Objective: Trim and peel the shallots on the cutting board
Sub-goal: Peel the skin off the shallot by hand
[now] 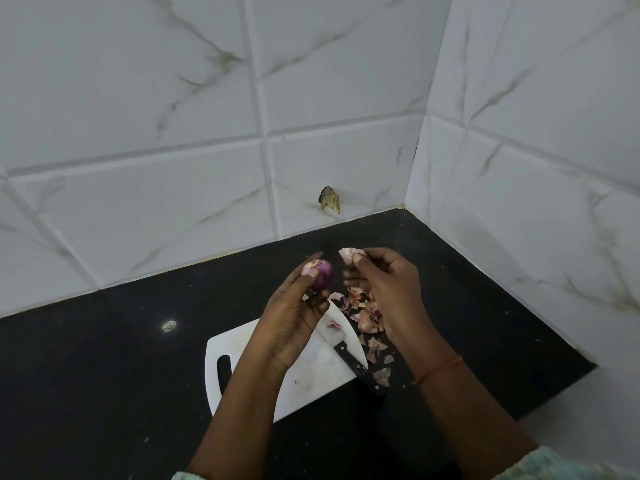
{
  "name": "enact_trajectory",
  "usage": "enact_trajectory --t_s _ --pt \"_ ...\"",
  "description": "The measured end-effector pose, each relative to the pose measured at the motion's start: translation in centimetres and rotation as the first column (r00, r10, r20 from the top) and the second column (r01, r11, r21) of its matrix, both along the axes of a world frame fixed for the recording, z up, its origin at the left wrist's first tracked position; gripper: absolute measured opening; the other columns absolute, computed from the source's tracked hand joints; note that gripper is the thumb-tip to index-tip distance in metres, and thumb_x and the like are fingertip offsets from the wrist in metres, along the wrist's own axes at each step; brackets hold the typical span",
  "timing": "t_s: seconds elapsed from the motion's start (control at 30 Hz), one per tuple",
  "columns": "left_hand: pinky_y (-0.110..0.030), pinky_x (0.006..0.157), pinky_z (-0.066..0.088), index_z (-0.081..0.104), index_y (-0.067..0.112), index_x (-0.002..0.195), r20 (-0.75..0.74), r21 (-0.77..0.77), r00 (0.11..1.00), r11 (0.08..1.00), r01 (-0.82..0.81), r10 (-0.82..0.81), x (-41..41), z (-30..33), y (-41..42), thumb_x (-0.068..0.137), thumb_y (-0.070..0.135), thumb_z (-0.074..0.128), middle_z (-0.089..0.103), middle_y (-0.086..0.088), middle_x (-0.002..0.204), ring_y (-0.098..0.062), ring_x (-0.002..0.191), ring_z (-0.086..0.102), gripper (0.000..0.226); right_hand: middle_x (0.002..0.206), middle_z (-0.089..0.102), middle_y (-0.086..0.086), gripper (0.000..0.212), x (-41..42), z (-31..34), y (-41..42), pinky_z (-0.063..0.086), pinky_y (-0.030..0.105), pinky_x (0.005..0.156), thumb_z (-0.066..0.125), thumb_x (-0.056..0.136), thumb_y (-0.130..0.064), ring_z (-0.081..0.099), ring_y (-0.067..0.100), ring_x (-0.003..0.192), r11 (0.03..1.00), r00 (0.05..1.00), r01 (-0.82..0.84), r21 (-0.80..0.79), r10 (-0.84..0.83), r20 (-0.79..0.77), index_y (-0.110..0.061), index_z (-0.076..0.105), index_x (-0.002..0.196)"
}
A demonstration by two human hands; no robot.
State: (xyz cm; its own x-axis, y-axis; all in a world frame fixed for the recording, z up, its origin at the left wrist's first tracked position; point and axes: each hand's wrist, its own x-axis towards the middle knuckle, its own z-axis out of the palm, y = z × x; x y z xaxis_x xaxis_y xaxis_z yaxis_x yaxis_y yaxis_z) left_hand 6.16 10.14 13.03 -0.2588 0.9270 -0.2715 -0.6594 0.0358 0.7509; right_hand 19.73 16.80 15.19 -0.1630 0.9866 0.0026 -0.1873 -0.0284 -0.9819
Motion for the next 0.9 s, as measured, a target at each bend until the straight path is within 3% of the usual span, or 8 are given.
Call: enact_trajectory --t_s 0.1,0.17,0.23,0.37,0.47,0.7,0.83,0.9 --pt "-0.025 0.069 0.055 0.066 0.012 0.126 0.009 0.004 1.000 1.000 -0.011 0.011 0.0 0.0 -0.1 0.092 0.013 0.064 0.068 -0.014 0.108 -0.013 0.075 0.064 0.035 0.099 0.072 0.004 0.018 0.3 -0.8 0.8 0.054 0.015 0.064 0.063 0.091 -0.010 0.070 0.010 0.079 0.997 0.973 0.035 0.076 -0.051 0.224 -0.011 0.069 0.109" --pt "-0.027 0.074 0.053 0.065 0.012 0.125 0.008 0.004 1.000 1.000 -0.013 0.013 0.1 0.1 -0.2 0.095 0.013 0.059 0.069 -0.015 0.106 -0.015 0.077 0.064 0.030 0.111 0.065 -0.006 0.029 0.4 -1.2 1.0 0.047 0.010 0.069 0.062 0.093 -0.021 0.063 0.000 0.087 0.988 0.903 -0.013 0.152 -0.054 0.427 -0.018 0.064 0.122" --pt "-0.029 0.076 0.049 0.066 0.014 0.120 0.014 0.013 1.000 1.000 -0.011 0.011 0.2 0.3 -0.3 0.098 0.012 0.051 0.068 -0.016 0.105 -0.017 0.079 0.062 0.027 0.119 0.058 -0.010 0.036 0.3 -1.3 0.9 0.042 0.009 0.072 0.062 0.093 -0.024 0.057 -0.002 0.097 0.975 0.862 -0.068 0.210 -0.049 0.504 -0.022 0.059 0.129" --pt "-0.030 0.079 0.048 0.067 0.014 0.122 -0.003 0.082 1.000 0.997 -0.016 0.017 0.4 0.5 -0.1 0.098 0.008 0.044 0.068 -0.014 0.112 -0.019 0.087 0.061 0.034 0.115 0.065 -0.012 0.033 -0.1 -0.5 -0.2 0.053 0.015 0.083 0.067 0.090 -0.021 0.062 -0.001 0.102 0.936 0.919 -0.209 0.282 0.089 0.385 -0.023 0.061 0.122" --pt "-0.030 0.082 0.052 0.063 0.013 0.128 -0.026 0.125 0.999 0.992 -0.030 0.033 0.4 0.5 0.0 0.098 0.006 0.040 0.068 -0.013 0.120 -0.021 0.100 0.063 0.039 0.108 0.069 -0.011 0.033 -0.4 -0.3 -0.5 0.055 0.021 0.086 0.073 0.085 -0.019 0.065 0.001 0.100 0.901 0.909 -0.305 0.309 0.178 0.377 -0.021 0.064 0.116" --pt "-0.034 0.089 0.055 0.060 0.015 0.132 -0.116 0.145 0.989 0.987 -0.072 0.089 0.4 0.2 0.1 0.099 0.003 0.044 0.064 -0.014 0.129 -0.028 0.117 0.062 0.038 0.096 0.069 -0.009 0.031 -0.8 -0.8 -0.8 0.052 0.013 0.076 0.076 0.079 -0.005 0.066 0.001 0.088 0.914 0.940 -0.188 0.360 0.061 0.335 -0.019 0.063 0.104" --pt "-0.032 0.089 0.056 0.061 0.017 0.130 -0.166 0.176 0.983 0.983 -0.055 0.085 0.3 0.5 -0.2 0.100 0.002 0.040 0.067 -0.010 0.126 -0.025 0.113 0.066 0.040 0.092 0.067 -0.009 0.028 -1.0 -1.2 -0.9 0.051 0.009 0.073 0.076 0.079 -0.006 0.065 -0.001 0.086 0.909 0.926 -0.178 0.377 0.025 0.375 -0.021 0.061 0.096" --pt "-0.032 0.091 0.056 0.060 0.017 0.132 -0.200 0.201 0.977 0.979 -0.038 0.079 0.2 0.5 -0.3 0.100 0.006 0.048 0.067 -0.009 0.126 -0.025 0.113 0.066 0.036 0.091 0.068 -0.006 0.021 -0.9 -1.2 -0.8 0.051 0.011 0.073 0.074 0.080 -0.003 0.066 0.001 0.085 0.906 0.927 -0.166 0.388 0.009 0.374 -0.016 0.064 0.094"
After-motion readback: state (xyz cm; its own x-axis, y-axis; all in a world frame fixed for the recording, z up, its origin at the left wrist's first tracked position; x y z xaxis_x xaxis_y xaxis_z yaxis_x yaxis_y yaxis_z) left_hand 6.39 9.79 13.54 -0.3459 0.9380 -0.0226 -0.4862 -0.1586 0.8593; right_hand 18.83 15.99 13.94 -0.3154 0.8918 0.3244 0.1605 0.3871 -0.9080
